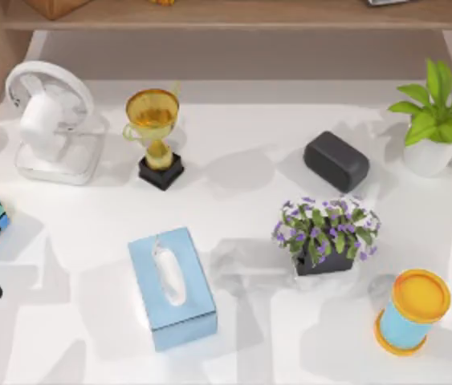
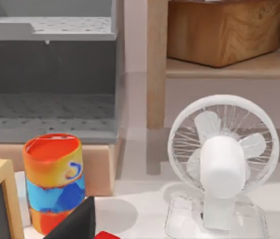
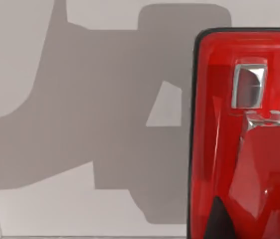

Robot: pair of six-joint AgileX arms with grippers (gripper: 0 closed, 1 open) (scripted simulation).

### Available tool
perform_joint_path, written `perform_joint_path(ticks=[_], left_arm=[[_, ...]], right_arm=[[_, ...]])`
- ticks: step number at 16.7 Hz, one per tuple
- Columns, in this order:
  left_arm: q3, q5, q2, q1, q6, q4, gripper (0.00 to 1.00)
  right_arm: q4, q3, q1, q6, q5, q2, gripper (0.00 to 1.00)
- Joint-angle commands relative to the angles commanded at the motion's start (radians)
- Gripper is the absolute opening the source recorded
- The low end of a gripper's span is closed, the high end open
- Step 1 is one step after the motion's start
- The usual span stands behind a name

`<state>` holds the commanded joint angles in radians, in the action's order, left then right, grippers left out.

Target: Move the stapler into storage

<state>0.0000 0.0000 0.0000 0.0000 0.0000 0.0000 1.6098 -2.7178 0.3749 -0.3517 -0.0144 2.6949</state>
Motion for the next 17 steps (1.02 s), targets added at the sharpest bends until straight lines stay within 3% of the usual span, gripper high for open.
perform_joint_path(ticks=[8, 17], left_arm=[[0.000, 0.000, 0.000, 0.000, 0.000, 0.000, 1.00], [0.000, 0.000, 0.000, 0.000, 0.000, 0.000, 1.00]], right_arm=[[-0.003, -0.017, -0.007, 0.009, -0.001, -0.002, 0.00], [0.011, -0.097, 0.008, 0.119, -0.047, -0.152, 0.00]])
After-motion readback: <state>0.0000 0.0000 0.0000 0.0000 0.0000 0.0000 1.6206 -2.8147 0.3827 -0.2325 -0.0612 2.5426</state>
